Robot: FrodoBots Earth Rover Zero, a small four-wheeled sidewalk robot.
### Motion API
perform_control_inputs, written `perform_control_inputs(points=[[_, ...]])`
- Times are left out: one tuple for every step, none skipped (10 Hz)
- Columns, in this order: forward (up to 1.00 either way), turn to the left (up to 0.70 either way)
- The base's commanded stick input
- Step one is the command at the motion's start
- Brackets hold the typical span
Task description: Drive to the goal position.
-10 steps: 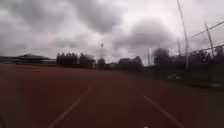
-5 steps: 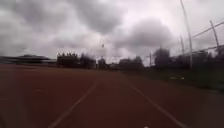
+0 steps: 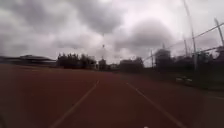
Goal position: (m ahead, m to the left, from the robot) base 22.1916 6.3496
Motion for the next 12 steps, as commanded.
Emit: perform_control_inputs(points=[[0.7,0.0],[0.7,0.0],[0.7,0.0],[0.7,0.0],[0.7,0.0],[0.7,0.0],[0.7,0.0],[0.7,0.0],[0.7,0.0],[0.7,0.0],[0.7,0.0],[0.7,0.0]])
